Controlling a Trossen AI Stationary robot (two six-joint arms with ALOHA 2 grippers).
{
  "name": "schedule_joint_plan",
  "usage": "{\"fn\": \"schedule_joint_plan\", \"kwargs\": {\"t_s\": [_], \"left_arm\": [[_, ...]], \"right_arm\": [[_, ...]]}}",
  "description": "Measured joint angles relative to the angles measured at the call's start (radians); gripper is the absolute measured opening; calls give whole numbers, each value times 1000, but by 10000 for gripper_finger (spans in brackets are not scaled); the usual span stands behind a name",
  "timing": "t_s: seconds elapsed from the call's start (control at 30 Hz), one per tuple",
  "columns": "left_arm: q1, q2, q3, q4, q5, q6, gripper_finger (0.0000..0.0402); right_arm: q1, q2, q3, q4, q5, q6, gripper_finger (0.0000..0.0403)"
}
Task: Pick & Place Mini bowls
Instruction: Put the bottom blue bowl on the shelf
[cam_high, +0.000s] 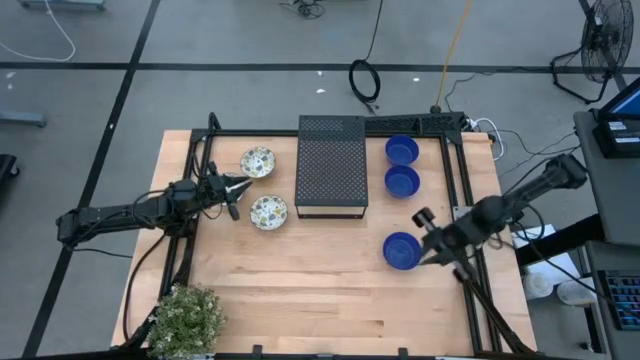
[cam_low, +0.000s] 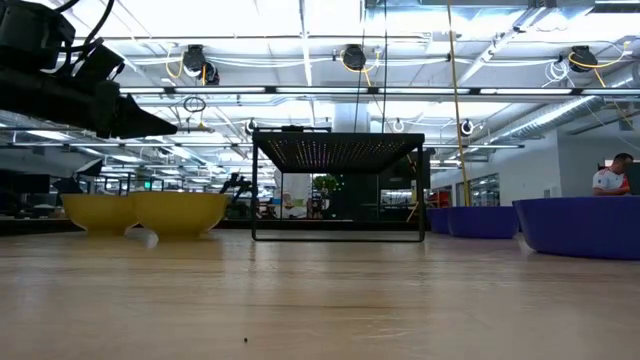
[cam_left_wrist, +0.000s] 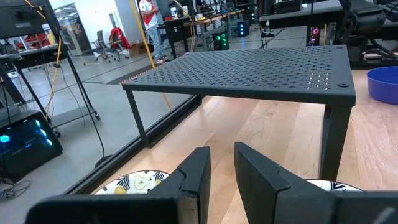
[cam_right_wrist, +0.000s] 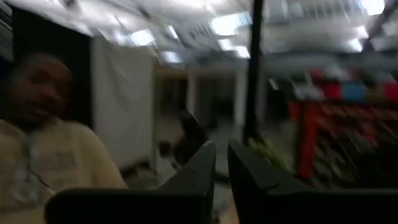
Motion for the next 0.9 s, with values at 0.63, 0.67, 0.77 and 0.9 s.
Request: {"fn": "schedule_joint_plan", "kwargs": {"t_s": [0.63,0.67,0.77,0.9], "left_arm": [[0,0,0,0,0,0,77],[0,0,0,0,0,0,77],[0,0,0,0,0,0,77],[0,0,0,0,0,0,77]], "right_arm": [[56,472,579,-1547,419,664,210],[42,474,568,-1586,417,694,208],[-13,472,526,-1657,373,734,202],[-96,465,452,-1646,319,737,197]]}}
